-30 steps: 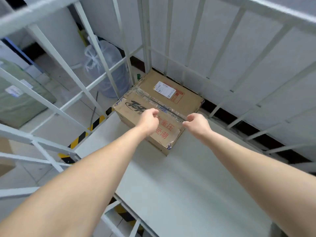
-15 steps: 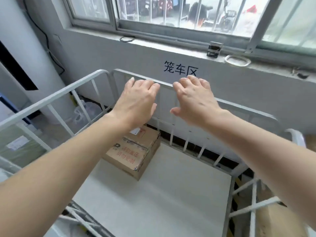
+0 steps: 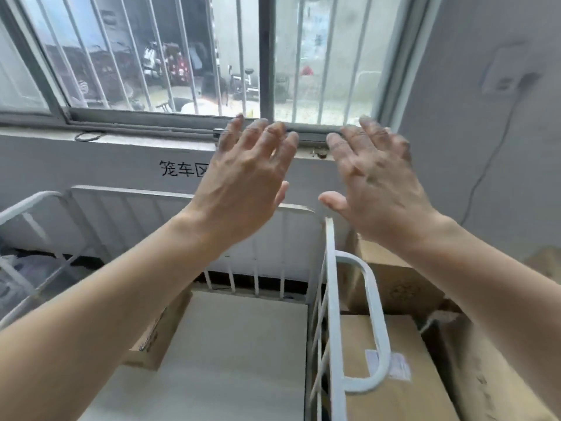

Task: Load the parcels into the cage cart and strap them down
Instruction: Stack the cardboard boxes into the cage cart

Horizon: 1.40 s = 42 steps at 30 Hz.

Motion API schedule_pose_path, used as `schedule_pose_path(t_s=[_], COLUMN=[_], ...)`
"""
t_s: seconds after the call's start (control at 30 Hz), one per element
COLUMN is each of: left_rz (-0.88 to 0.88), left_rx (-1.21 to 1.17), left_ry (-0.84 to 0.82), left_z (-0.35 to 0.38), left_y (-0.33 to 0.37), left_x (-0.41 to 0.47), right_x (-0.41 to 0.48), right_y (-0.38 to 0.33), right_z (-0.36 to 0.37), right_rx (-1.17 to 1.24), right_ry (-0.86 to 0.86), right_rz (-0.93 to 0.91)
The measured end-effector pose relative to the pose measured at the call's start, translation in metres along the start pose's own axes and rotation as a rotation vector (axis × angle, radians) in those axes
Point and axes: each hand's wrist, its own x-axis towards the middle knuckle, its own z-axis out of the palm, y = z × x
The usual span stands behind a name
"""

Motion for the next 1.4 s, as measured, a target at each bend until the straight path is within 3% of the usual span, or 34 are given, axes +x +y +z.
schedule_pose_path(t_s=[0.3, 0.57, 0.83, 1.17, 1.4], left_rz=[0.260, 0.434, 0.568, 0.421, 0.259], left_rx=[-0.204, -0.404, -0.507, -0.520, -0.472], left_ry=[0.138, 0.134, 0.096, -0.279, -0.580], left_z=[-0.009, -0.011, -0.010, 0.025, 0.062], left_y=[0.097, 0.190, 0.326, 0.520, 0.578], left_x=[0.042, 0.055, 0.066, 0.089, 0.088], right_x=[-0.089, -0.181, -0.297, -0.424, -0.458], right_y=[0.068, 0.112, 0.207, 0.371, 0.440], right_z=[-0.033, -0.061, -0.059, -0.021, 0.027], right_rx=[-0.205, -0.235, -0.251, -0.112, 0.047], right_ry=[-0.050, -0.162, -0.243, -0.421, -0.549], right_rz=[0.330, 0.596, 0.842, 0.939, 0.971])
